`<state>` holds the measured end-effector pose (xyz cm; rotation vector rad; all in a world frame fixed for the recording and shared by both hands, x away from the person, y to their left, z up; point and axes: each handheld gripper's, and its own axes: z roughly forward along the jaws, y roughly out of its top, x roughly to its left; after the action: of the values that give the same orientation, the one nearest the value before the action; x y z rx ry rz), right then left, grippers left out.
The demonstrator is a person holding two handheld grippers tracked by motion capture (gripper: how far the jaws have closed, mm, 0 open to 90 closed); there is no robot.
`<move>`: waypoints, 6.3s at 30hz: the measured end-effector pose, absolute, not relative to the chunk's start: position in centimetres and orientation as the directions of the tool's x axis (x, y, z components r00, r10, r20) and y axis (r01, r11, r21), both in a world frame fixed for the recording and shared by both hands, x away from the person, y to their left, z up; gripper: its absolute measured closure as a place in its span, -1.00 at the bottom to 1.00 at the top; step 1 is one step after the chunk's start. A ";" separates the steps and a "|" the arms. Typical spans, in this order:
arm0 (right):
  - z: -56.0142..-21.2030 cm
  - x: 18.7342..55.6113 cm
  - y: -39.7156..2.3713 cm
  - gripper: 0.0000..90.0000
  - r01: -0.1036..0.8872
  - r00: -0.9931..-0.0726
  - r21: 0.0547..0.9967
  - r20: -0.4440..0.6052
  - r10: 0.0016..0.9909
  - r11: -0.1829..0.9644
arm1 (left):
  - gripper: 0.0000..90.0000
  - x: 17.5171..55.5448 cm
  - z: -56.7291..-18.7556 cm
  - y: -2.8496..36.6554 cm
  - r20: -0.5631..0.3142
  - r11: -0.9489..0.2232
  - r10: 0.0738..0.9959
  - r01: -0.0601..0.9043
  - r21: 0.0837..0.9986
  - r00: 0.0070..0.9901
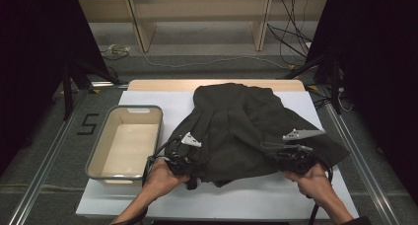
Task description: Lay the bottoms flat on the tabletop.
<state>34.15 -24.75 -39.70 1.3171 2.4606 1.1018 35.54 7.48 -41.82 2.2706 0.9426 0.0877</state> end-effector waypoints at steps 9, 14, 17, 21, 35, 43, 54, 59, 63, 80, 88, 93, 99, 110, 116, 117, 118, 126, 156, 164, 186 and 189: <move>-41.1 34.1 -22.0 0.96 0.647 -0.654 0.640 0.187 0.733 0.415 | 0.77 35.2 -41.8 6.9 -0.189 -0.510 0.645 0.602 0.614 0.740; -40.3 34.3 -23.0 0.40 0.615 -0.658 0.702 0.206 0.724 0.359 | 0.42 35.3 -40.9 7.4 -0.190 -0.497 0.646 0.596 0.631 0.739; -39.4 34.7 -24.3 0.21 0.602 -0.624 0.739 0.198 0.756 0.304 | 0.19 35.4 -39.9 8.1 -0.176 -0.465 0.670 0.593 0.657 0.721; -38.8 35.8 -27.1 0.15 0.614 -0.533 0.760 0.200 0.822 0.213 | 0.02 35.7 -39.1 9.6 -0.125 -0.439 0.725 0.594 0.674 0.677; -41.7 38.1 -28.0 0.56 0.704 -0.482 0.645 0.127 0.867 0.297 | -0.23 36.3 -40.6 12.0 -0.123 -0.376 0.825 0.698 0.609 0.551; -42.7 37.3 -26.9 1.00 0.744 -0.523 0.563 0.155 0.838 0.360 | -0.26 35.9 -41.9 11.8 -0.102 -0.396 0.834 0.716 0.575 0.543; -41.8 36.0 -25.1 0.86 0.684 -0.572 0.615 0.117 0.812 0.393 | -0.25 35.8 -42.6 11.4 -0.096 -0.413 0.831 0.724 0.552 0.548; -41.3 36.7 -27.9 0.46 0.687 -0.507 0.658 0.131 0.852 0.308 | -0.21 35.1 -42.6 10.6 -0.086 -0.442 0.819 0.720 0.535 0.567; -41.9 37.0 -28.7 0.21 0.710 -0.492 0.641 0.155 0.857 0.292 | -0.21 33.7 -42.4 9.1 -0.048 -0.495 0.792 0.687 0.532 0.608; -43.7 37.6 -26.6 0.84 0.744 -0.517 0.552 0.116 0.848 0.378 | 0.29 35.6 -46.4 9.7 -0.181 -0.465 0.792 0.768 0.440 0.583; -43.5 36.6 -24.9 0.99 0.762 -0.535 0.514 0.159 0.830 0.393 | 0.98 35.5 -46.8 8.6 -0.195 -0.508 0.746 0.734 0.451 0.636; -43.5 35.7 -22.5 0.99 0.757 -0.568 0.514 0.213 0.795 0.404 | 0.98 34.5 -45.8 7.2 -0.265 -0.487 0.699 0.714 0.503 0.664; -42.9 36.2 -22.9 0.75 0.769 -0.544 0.533 0.254 0.800 0.353 | 0.90 34.5 -45.3 7.3 -0.258 -0.487 0.699 0.709 0.511 0.667; -39.4 36.9 -30.2 0.07 0.686 -0.431 0.709 0.217 0.876 0.162 | 0.08 35.0 -42.1 11.0 -0.255 -0.369 0.746 0.701 0.610 0.615; -40.9 38.3 -32.2 0.03 0.716 -0.358 0.683 0.186 0.915 0.141 | -0.25 35.4 -42.4 11.4 -0.236 -0.357 0.785 0.729 0.584 0.573; -41.0 38.4 -32.3 0.03 0.716 -0.359 0.684 0.194 0.913 0.137 | -0.27 35.5 -42.5 11.4 -0.232 -0.362 0.787 0.732 0.577 0.572; -41.0 38.4 -32.2 0.03 0.715 -0.365 0.687 0.204 0.908 0.133 | -0.28 35.5 -42.6 11.4 -0.225 -0.361 0.793 0.734 0.575 0.567; -40.8 37.5 -30.2 0.20 0.682 -0.443 0.690 0.126 0.888 0.243 | -0.38 35.5 -43.6 11.0 -0.196 -0.399 0.802 0.750 0.527 0.564; -43.5 36.2 -25.1 0.98 0.764 -0.547 0.479 0.126 0.828 0.432 | 0.95 35.8 -46.7 9.4 -0.108 -0.524 0.766 0.714 0.464 0.633; -43.2 36.1 -24.9 0.71 0.760 -0.555 0.494 0.156 0.817 0.422 | 0.95 35.5 -46.1 8.5 -0.247 -0.486 0.717 0.721 0.494 0.652; -43.3 41.6 -34.4 -0.06 0.750 -0.323 0.631 0.083 0.943 0.201 | 0.04 35.4 -43.5 10.5 -0.239 -0.383 0.765 0.722 0.576 0.597; -44.2 42.2 -34.8 -0.03 0.771 -0.317 0.602 0.077 0.945 0.209 | -0.05 35.4 -43.4 11.0 -0.218 -0.374 0.785 0.725 0.579 0.579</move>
<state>42.23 -34.82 -44.17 1.6127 2.1810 0.8004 35.35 10.96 -43.36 2.1714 1.1968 0.1232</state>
